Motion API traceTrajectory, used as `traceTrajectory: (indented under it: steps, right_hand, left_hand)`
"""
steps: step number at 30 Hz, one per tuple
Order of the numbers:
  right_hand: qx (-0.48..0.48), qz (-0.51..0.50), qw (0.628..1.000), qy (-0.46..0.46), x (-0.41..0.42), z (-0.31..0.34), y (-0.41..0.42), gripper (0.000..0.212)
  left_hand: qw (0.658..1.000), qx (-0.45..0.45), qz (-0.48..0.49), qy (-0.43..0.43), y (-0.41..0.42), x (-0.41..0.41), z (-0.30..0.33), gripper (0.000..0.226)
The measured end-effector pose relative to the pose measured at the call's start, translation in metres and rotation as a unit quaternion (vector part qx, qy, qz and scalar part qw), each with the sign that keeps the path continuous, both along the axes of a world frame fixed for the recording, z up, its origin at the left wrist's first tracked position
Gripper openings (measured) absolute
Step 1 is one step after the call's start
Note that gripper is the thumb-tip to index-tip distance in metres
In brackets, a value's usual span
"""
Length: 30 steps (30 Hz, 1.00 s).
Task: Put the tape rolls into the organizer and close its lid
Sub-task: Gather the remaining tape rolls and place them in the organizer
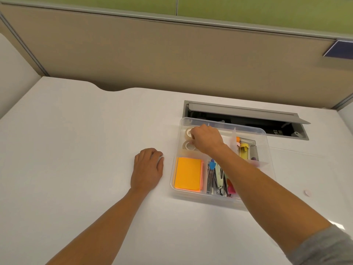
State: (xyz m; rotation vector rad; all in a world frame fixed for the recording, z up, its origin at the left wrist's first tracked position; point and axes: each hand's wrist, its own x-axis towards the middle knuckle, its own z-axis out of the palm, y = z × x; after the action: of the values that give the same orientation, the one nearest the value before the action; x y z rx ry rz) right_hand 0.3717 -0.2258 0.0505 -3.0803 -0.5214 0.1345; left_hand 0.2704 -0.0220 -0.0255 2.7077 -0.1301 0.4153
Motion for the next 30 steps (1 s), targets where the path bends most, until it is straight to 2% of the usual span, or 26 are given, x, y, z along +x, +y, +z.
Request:
traceTrajectory:
  steps: [6, 10, 14, 17, 20, 23, 27, 30]
  right_hand:
    - [0.133, -0.065, 0.988, -0.03, -0.013, 0.011, -0.019, 0.016]
    - [0.2, -0.134, 0.967, -0.087, -0.042, 0.022, -0.052, 0.017]
    - [0.271, -0.238, 0.924, -0.128, -0.081, 0.025, -0.092, 0.015]
    - [0.291, -0.315, 0.89, -0.154, -0.113, 0.024, -0.124, 0.018]
    - [0.301, -0.386, 0.854, -0.175, -0.142, 0.021, -0.154, 0.019]
    - [0.329, -0.451, 0.806, -0.198, -0.175, 0.016, -0.177, 0.014]
    - [0.341, -0.527, 0.753, -0.197, -0.216, -0.001, -0.195, 0.012]
    - [0.326, -0.574, 0.726, -0.193, -0.242, -0.013, -0.205, 0.026]
  left_hand:
    - [1.0, -0.001, -0.016, -0.006, 0.001, 0.0, -0.001, 0.017]
    - [0.997, -0.057, -0.05, -0.002, 0.002, -0.003, 0.003, 0.026]
    - [0.98, -0.188, -0.044, 0.036, -0.002, -0.016, 0.01, 0.029]
    - [0.945, -0.312, -0.034, 0.095, -0.01, -0.032, 0.017, 0.034]
    - [0.915, -0.376, -0.042, 0.14, -0.019, -0.053, 0.02, 0.045]
    - [0.897, -0.411, -0.035, 0.157, -0.029, -0.069, 0.019, 0.059]
    - [0.898, -0.404, -0.039, 0.168, -0.04, -0.081, 0.02, 0.054]
    - [0.902, -0.401, -0.026, 0.156, -0.044, -0.086, 0.021, 0.054]
